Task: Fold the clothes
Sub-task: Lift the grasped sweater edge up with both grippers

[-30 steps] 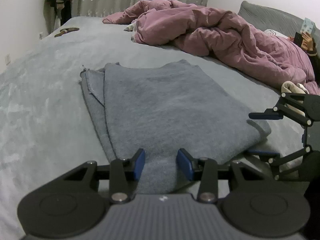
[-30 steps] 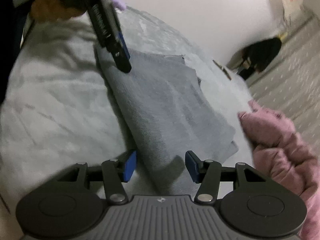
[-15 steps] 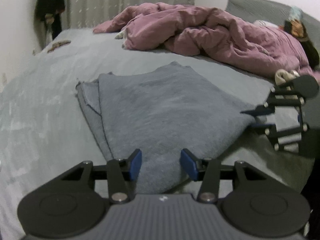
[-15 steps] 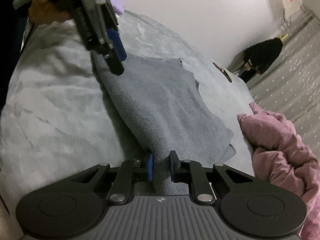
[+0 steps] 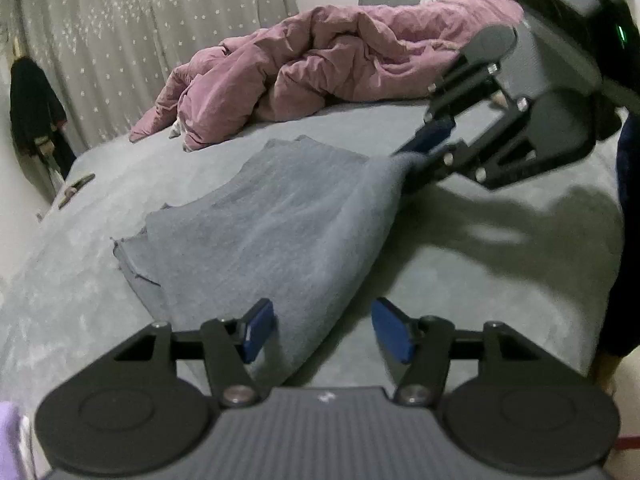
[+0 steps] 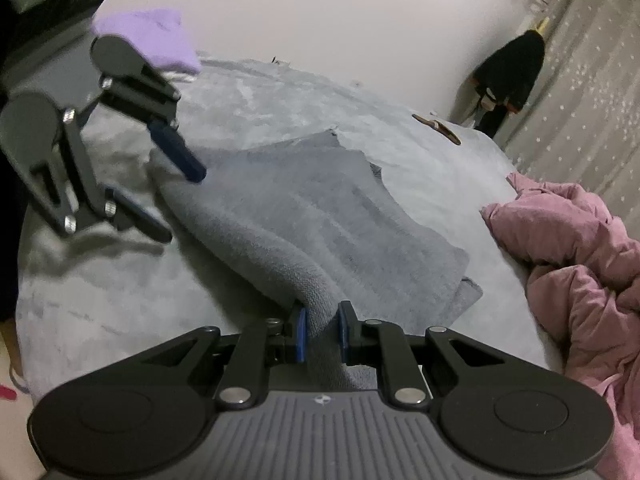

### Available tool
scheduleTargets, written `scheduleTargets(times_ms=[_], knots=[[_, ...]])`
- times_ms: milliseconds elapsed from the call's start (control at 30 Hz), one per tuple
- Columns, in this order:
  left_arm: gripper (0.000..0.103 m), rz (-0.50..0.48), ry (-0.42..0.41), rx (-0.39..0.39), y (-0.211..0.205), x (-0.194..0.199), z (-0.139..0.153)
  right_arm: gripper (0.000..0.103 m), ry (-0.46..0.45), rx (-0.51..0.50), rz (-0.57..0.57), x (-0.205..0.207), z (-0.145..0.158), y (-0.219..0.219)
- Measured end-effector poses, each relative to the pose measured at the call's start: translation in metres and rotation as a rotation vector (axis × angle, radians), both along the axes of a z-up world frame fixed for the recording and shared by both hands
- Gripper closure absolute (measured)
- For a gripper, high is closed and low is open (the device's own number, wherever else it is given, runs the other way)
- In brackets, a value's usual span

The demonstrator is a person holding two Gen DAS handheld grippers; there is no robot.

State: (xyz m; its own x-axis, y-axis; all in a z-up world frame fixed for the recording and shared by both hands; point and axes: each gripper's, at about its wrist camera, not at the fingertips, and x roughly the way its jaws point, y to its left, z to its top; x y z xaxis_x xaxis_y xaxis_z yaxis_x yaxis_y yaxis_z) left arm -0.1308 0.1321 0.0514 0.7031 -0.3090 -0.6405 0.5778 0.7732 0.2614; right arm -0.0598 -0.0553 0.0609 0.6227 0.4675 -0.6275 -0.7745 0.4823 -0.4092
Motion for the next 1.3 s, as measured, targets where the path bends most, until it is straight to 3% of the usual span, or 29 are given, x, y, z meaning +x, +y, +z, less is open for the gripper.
scheduleTargets(times_ms=[233, 300, 533, 700, 833, 900, 1133, 1300], knots=[[0.045, -0.001, -0.066, 0.134, -0.015, 0.002, -0.016, 0.09, 0.054, 0.062, -0.044, 0.014, 0.008, -0.003], [0.055, 0.016, -0.077, 0.159, -0.014, 0.004, -0.017, 0.09, 0.066, 0.071, -0.053, 0.017, 0.009, -0.003], [0.071, 0.036, -0.096, 0.231, -0.004, 0.009, -0.021, 0.09, 0.071, 0.064, -0.046, 0.014, 0.01, -0.007], [0.082, 0.052, -0.078, 0.212, 0.004, 0.016, -0.017, 0.09, 0.035, 0.031, -0.022, 0.006, 0.005, -0.009], [0.084, 0.072, -0.053, 0.169, 0.011, 0.02, -0.013, 0.085, -0.007, -0.039, 0.006, -0.003, -0.004, -0.012], [0.084, 0.085, -0.048, 0.154, 0.015, 0.021, -0.011, 0.077, -0.015, -0.074, 0.019, -0.007, -0.009, -0.014], [0.084, 0.102, -0.045, 0.12, 0.021, 0.024, -0.006, 0.075, -0.065, -0.169, 0.037, -0.012, -0.022, -0.017], [0.084, 0.106, -0.043, 0.118, 0.022, 0.025, -0.007, 0.067, -0.131, -0.262, 0.076, -0.023, -0.037, -0.013]])
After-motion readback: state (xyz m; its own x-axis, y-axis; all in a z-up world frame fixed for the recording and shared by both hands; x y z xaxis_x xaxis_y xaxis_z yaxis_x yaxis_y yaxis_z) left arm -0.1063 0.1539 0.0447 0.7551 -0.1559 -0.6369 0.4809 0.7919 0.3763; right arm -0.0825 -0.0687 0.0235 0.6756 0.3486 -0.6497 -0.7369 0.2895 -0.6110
